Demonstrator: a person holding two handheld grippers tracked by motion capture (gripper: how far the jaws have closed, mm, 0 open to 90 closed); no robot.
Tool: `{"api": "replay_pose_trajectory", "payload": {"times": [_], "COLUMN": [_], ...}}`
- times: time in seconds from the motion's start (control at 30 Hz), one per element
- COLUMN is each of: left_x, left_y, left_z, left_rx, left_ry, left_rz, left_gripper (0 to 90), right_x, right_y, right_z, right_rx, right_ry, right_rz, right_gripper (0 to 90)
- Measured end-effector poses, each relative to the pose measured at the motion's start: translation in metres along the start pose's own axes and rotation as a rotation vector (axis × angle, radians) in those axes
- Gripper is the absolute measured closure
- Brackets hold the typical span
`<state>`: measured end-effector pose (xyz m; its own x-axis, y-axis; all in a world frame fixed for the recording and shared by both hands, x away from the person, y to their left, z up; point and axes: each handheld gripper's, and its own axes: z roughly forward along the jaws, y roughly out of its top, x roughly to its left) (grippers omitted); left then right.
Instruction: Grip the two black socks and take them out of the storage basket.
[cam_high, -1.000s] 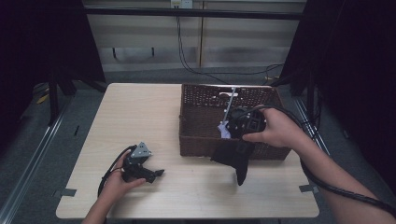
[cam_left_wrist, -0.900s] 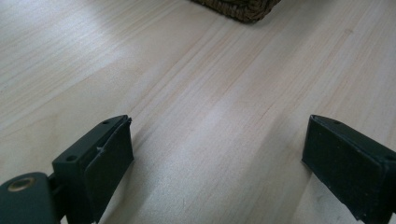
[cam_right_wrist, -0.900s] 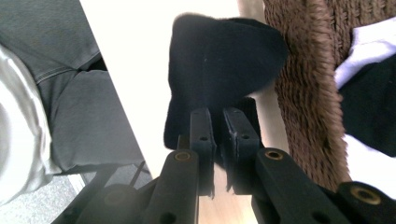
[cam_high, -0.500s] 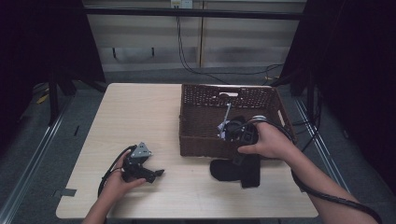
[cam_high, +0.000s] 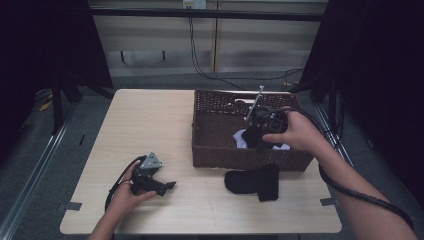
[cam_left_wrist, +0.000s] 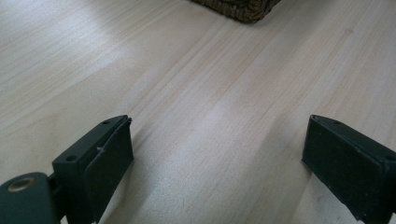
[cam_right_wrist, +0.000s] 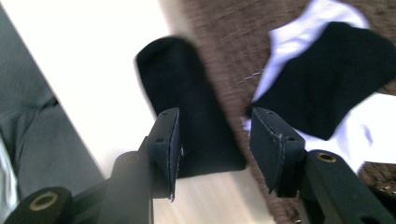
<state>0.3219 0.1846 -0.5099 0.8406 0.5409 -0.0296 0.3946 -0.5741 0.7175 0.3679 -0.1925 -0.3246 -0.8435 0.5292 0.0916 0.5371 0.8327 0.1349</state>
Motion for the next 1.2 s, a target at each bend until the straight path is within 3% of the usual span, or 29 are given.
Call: {"api": "replay_pose_trajectory", "payload": {"times": [0.03,0.07,0.13,0.17,0.2,0.27,0.57,0.6,0.8,0.97,1.2], "left_x": [0.000,0.000,0.000,0.000,0.000,0.000,0.000,0.000,0.000,0.000,0.000], "left_y": [0.000,0.000,0.000,0.000,0.000,0.000,0.000,0.000,0.000,0.000,0.000], "left_z": [0.000,0.000,0.000,0.000,0.000,0.000,0.000,0.000,0.000,0.000,0.000], "left_rx": [0.000,0.001,0.001,0.000,0.000,0.000,0.000,0.000,-0.002,-0.002,-0.002], "left_ry": [0.000,0.000,0.000,-0.001,-0.001,-0.002,-0.001,-0.001,0.001,0.001,0.001], "left_rz": [0.000,0.000,0.001,0.001,0.000,0.000,0.001,0.000,0.000,0.000,0.000], "left_gripper": [7.8,7.8,7.8,7.8,7.8,7.8,7.8,7.8,7.8,7.8,7.8], "right_x": [-0.014,-0.014,-0.034,-0.034,-0.046,-0.057,-0.086,-0.090,-0.097,-0.100,-0.100], "right_y": [0.001,0.001,0.002,0.002,0.002,0.002,0.000,-0.002,-0.007,-0.008,-0.010], "right_z": [0.002,0.002,0.009,0.009,0.015,0.021,0.049,0.057,0.074,0.090,0.106], "right_rx": [-0.010,-0.010,-0.007,-0.007,-0.010,-0.014,0.002,0.010,0.022,0.039,0.071], "right_ry": [-0.011,-0.011,-0.032,-0.032,-0.048,-0.047,-0.057,-0.081,-0.072,-0.055,-0.050], "right_rz": [0.035,0.035,0.084,0.084,0.110,0.135,0.194,0.207,0.233,0.250,0.249], "right_gripper": [52.1,52.1,50.9,50.9,50.9,50.9,49.4,46.7,45.8,38.5,43.4]}}
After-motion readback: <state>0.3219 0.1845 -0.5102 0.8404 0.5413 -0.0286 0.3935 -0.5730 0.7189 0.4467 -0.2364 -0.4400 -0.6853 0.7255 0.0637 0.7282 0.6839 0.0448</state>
